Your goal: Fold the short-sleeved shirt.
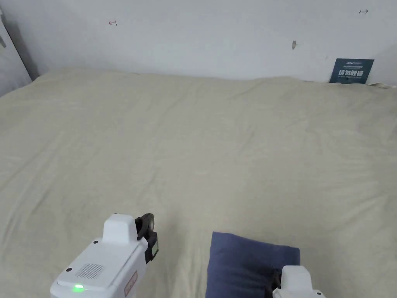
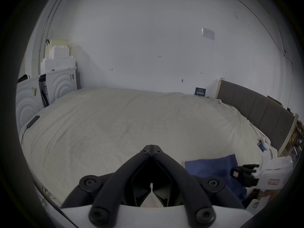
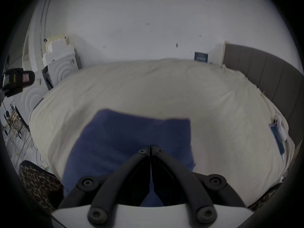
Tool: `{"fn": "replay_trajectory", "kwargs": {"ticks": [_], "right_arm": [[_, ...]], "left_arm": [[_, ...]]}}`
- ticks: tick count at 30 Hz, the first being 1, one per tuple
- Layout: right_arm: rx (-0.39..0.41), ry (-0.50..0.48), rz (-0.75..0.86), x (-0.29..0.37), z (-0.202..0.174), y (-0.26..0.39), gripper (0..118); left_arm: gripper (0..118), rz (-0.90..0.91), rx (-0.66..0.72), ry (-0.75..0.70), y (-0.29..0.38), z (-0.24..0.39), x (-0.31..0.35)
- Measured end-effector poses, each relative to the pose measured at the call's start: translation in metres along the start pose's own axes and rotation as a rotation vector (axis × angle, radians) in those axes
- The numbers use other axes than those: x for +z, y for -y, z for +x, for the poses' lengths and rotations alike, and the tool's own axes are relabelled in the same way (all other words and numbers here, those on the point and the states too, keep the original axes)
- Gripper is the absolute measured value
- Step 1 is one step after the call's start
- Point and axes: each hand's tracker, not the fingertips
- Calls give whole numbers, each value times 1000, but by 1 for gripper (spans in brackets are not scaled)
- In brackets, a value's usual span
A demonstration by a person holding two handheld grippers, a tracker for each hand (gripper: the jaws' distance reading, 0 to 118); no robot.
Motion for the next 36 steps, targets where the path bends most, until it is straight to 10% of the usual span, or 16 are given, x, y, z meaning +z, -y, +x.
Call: {"fn": "replay_trajectory", "kwargs": {"ticks": [14,17,22,28,36], "right_arm": [[-13,-14,-41,-17,12,12,0],[-16,-21,-41,-16,13,12,0],[-13,-24,-39,-16,13,13,0],[-20,-28,-36,-15,13,13,0],[-31,-34,-35,-16,14,14,0]], "left_arm": [[4,-267,134,257,20,15,-45],[26,-438,254,389,33,14,-70],[95,-611,276,473,60,24,-101],[94,-685,254,543,74,29,-127],[59,-735,327,643,80,33,-155]]}}
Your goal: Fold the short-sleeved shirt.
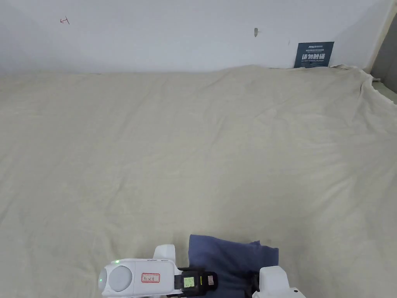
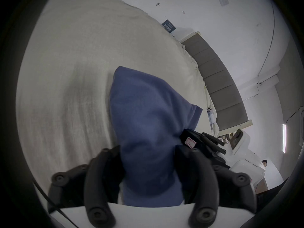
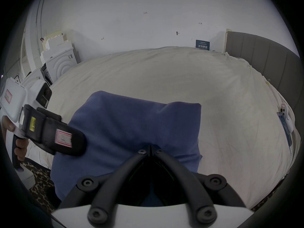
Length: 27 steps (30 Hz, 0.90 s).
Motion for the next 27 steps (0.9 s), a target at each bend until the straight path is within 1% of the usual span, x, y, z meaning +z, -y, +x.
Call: {"fn": "replay_trajectory", "kwargs": {"ticks": [1,4,6,7,11,15,19,23,25,27], "right_arm": [[-5,-4,0,0,1,0,0],[-21,-24,-2,4,3,-4,0],[-14,-33,-2,8,2,-11,0],[-5,-34,0,12,2,-15,0],[-3,-44,88,36,2,-39,0],[6,-51,179,60,0,-71,0],[35,-54,255,78,-9,-96,0],[47,-57,284,83,-19,-111,0],[57,-60,289,82,-24,-116,0],[65,-65,292,79,-29,-121,0]], "left_arm": [[48,-3,5,-2,0,-2,1],[29,-3,27,-16,1,3,3],[25,6,-33,-79,1,17,4],[24,11,-62,-86,1,22,6],[22,27,-43,-57,-12,21,25],[22,80,-77,-89,-32,9,68],[22,116,-115,-217,-58,-19,125],[22,171,-90,-327,-77,-58,188],[22,193,-77,-420,-85,-80,220],[22,216,-45,-478,-91,-98,252]]}}
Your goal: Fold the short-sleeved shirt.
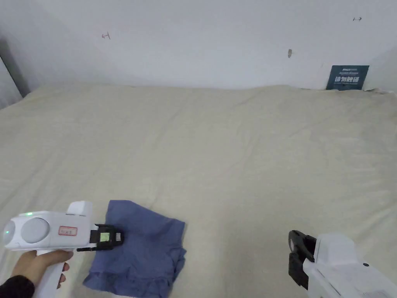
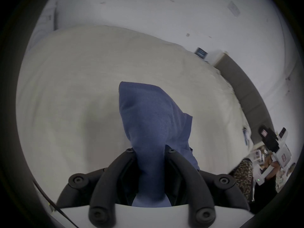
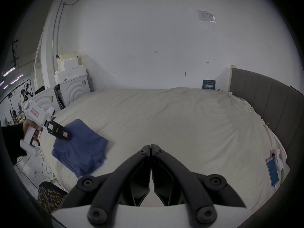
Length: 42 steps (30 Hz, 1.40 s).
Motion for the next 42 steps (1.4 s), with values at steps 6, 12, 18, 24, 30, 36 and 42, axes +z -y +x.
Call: {"fn": "replay_trajectory", "kwargs": {"ticks": [6,12,18,24,30,36,42], "right_arm": [[13,-23,-8,-12,-7,-4,0],[18,-44,-40,-29,-9,-3,0],[14,-34,-66,-29,-6,3,0],[12,-33,-57,-14,1,-4,0],[10,0,19,17,9,-25,0],[19,55,116,43,18,-64,0],[25,110,225,76,35,-92,0]], "left_arm": [[22,-19,8,-227,-21,-74,35],[22,-51,97,-332,-21,-116,18],[23,-102,106,-396,-14,-114,-7],[101,-61,119,-502,-18,-98,12],[105,216,70,-493,-30,-40,76],[106,535,-2,-412,-30,41,142],[116,748,-159,-411,-13,132,175]]}}
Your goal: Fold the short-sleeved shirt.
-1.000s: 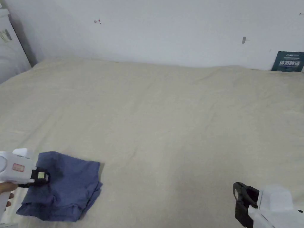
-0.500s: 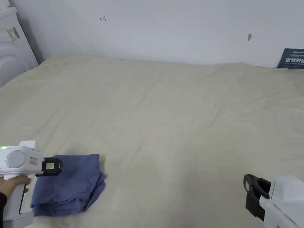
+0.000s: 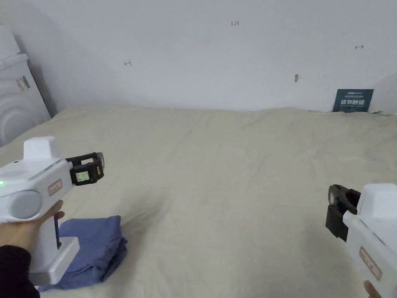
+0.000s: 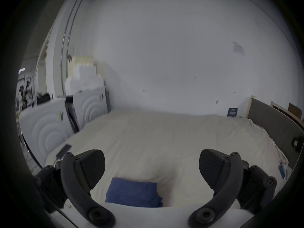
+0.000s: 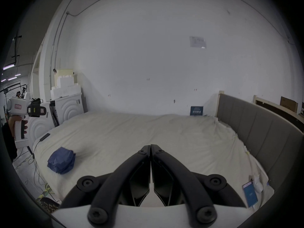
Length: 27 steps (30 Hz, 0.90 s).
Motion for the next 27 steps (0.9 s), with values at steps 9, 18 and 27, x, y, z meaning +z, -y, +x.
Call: {"fn": "replay_trajectory", "kwargs": {"ticks": [9,18,27], "right_arm": [[-3,82,114,29,21,-22,0],[-12,130,172,51,32,-22,0],[-6,163,177,62,30,-20,0]], "left_arm": [[114,238,46,42,13,97,57],[43,367,-52,83,46,164,83],[0,369,-14,141,66,179,89]]}}
